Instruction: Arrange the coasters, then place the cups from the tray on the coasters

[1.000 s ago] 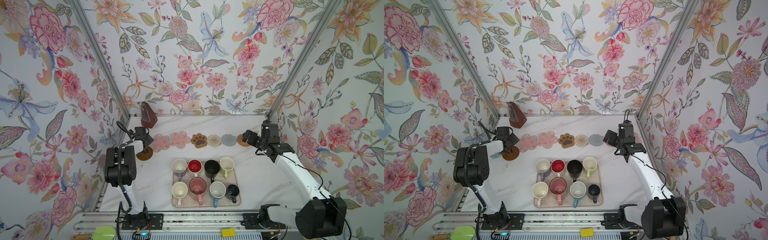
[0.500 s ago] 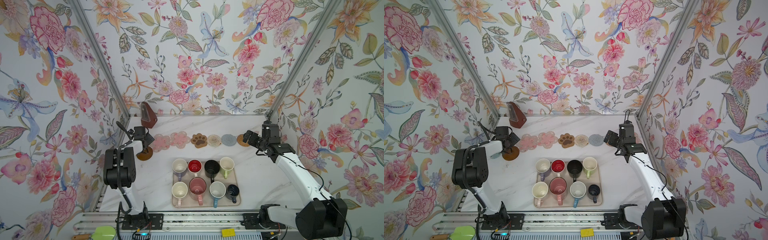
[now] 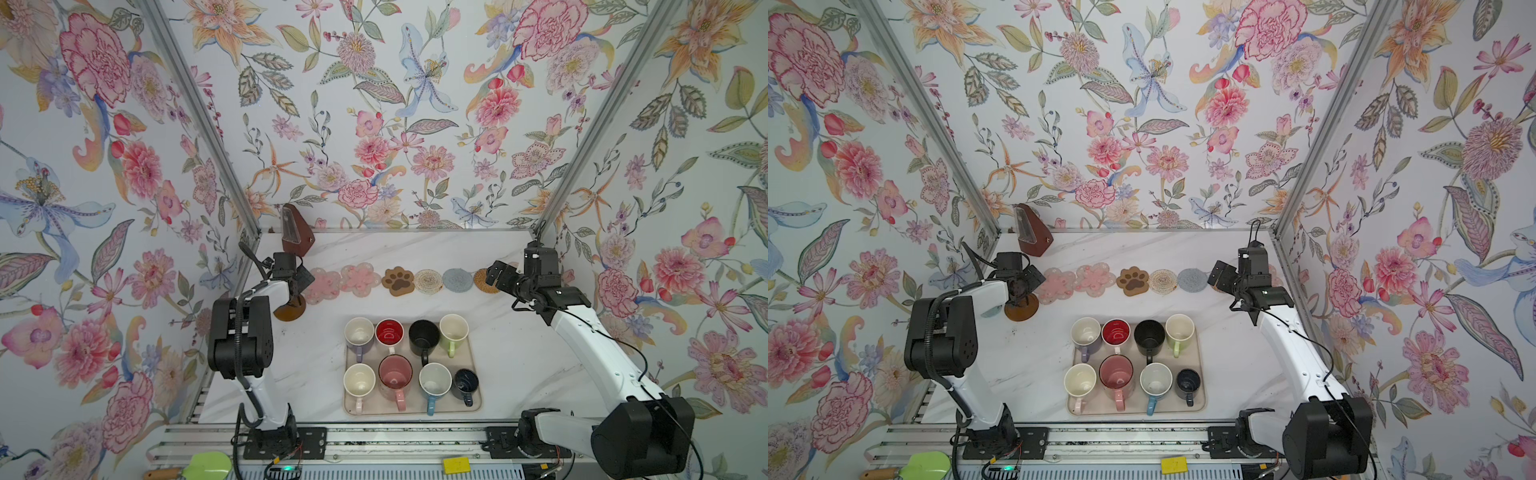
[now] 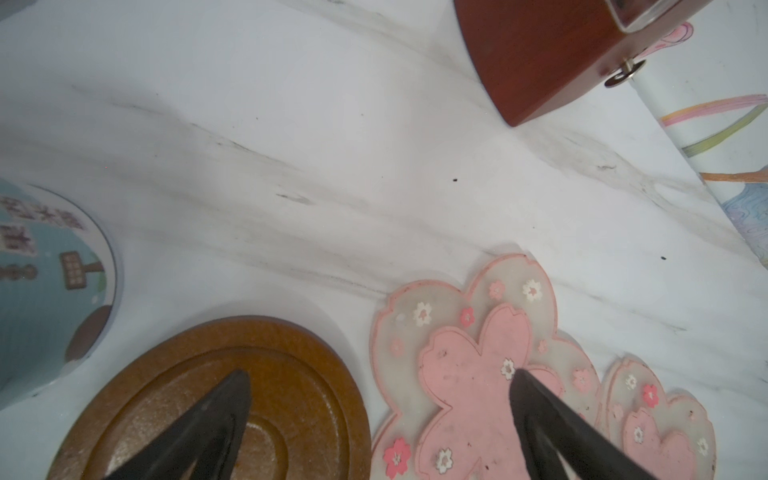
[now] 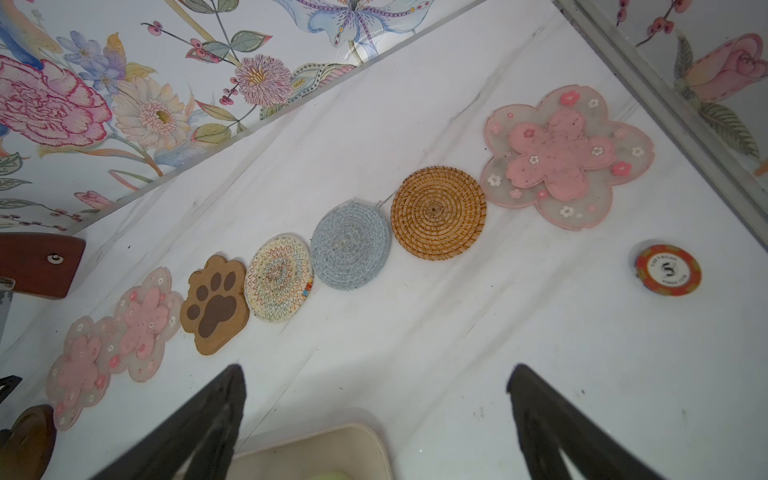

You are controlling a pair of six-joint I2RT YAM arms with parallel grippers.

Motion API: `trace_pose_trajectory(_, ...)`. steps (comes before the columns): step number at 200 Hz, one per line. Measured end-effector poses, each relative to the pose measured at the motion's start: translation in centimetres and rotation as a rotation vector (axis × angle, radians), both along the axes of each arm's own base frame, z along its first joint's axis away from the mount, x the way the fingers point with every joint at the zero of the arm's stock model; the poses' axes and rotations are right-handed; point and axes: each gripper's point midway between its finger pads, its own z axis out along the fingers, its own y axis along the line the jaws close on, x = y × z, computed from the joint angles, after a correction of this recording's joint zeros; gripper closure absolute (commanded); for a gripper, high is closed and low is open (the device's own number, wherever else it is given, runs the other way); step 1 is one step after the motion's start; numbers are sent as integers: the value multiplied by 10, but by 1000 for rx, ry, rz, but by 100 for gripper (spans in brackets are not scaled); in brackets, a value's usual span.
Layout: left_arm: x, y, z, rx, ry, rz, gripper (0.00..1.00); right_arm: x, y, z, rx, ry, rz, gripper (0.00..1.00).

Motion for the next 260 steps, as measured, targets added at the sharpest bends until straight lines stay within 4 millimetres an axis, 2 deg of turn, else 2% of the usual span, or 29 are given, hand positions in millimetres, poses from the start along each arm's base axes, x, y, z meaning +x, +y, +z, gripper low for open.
trace_pose_trajectory(26, -1, 1, -11, 2, 24, 4, 1, 0, -1, 0, 0, 0, -2, 1)
trace_pose_trajectory(112, 18, 4, -10, 9, 8, 17, 1, -1, -1, 3, 1, -9, -3, 1)
trace_pose_trajectory(207, 43, 26, -10, 40, -3, 63, 1, -2, -4, 3, 1, -7, -10, 1)
trace_pose_trajectory(260, 60, 31, -10, 53, -12, 68, 1, -3, -4, 3, -2, -3, -12, 1)
